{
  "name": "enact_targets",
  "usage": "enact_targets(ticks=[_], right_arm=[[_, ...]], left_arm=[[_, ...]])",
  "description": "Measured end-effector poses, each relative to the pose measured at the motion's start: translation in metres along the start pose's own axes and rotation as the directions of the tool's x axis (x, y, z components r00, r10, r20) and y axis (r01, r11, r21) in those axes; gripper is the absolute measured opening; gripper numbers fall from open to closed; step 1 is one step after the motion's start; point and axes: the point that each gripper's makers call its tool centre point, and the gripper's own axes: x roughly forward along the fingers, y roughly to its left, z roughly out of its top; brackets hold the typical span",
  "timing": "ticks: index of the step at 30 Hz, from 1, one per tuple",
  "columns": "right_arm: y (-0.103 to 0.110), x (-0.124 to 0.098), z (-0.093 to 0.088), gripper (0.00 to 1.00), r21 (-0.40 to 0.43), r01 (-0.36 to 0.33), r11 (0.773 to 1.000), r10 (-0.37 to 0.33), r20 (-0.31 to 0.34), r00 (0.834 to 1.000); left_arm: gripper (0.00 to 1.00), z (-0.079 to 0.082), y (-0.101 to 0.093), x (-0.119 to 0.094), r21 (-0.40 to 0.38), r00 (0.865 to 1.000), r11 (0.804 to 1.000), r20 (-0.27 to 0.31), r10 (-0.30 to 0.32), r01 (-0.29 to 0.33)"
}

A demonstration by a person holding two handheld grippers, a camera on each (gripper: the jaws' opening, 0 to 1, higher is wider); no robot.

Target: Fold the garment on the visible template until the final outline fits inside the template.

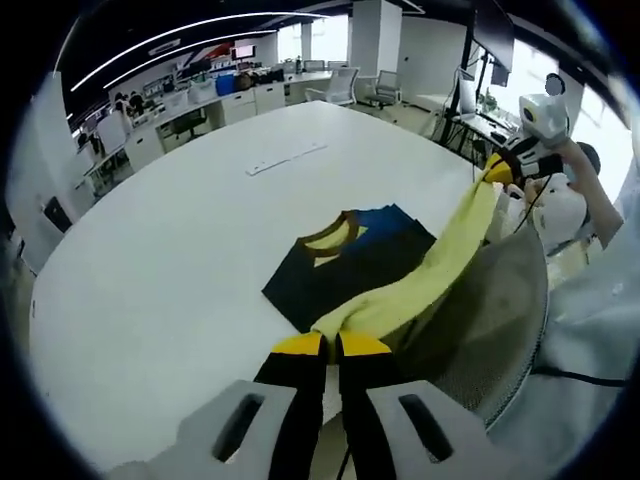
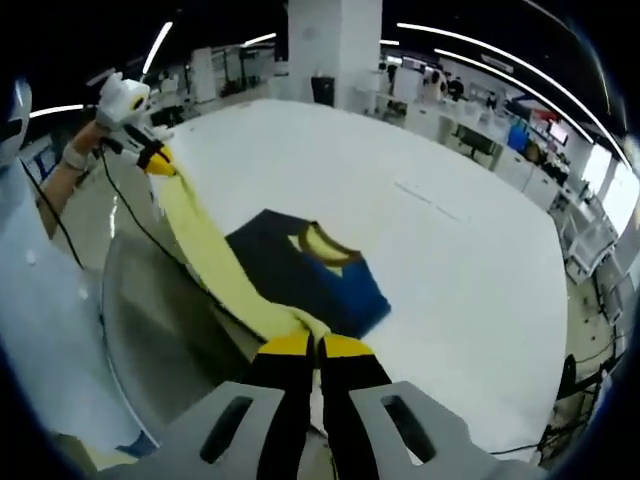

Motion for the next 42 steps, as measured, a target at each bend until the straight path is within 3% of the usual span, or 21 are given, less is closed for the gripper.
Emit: enact_targets(ticks=[7,20,35,42], right_arm=[[-0.011,0.01,0.002,0.02,0.019,0.005,1.0,-0.005,0.01,1.0],[-0.028,0.034,0.008,0.02,0.012,0.004,1.0,-0.004,0.005,1.0],[-0.051,0.065,-0.004,0.02,0.072,0.008,0.997,-0.007,-0.009,1.0],[-0.062,0.081,-0.007,0.02,0.089,0.014,0.996,-0.012,-0.018,1.0]], left_arm=[[0.0,-0.003,0.011,0.019,-0.005,1.0,1.0,-0.025,0.007,-0.007],[0.0,0.0,0.031,0.035,-0.016,0.999,1.0,-0.029,0.022,-0.023],[0.0,-0.004,0.049,0.066,-0.069,0.999,0.998,-0.034,0.01,-0.012],[0.0,0.001,0.04,0.079,-0.08,0.999,0.997,-0.035,0.008,-0.011]])
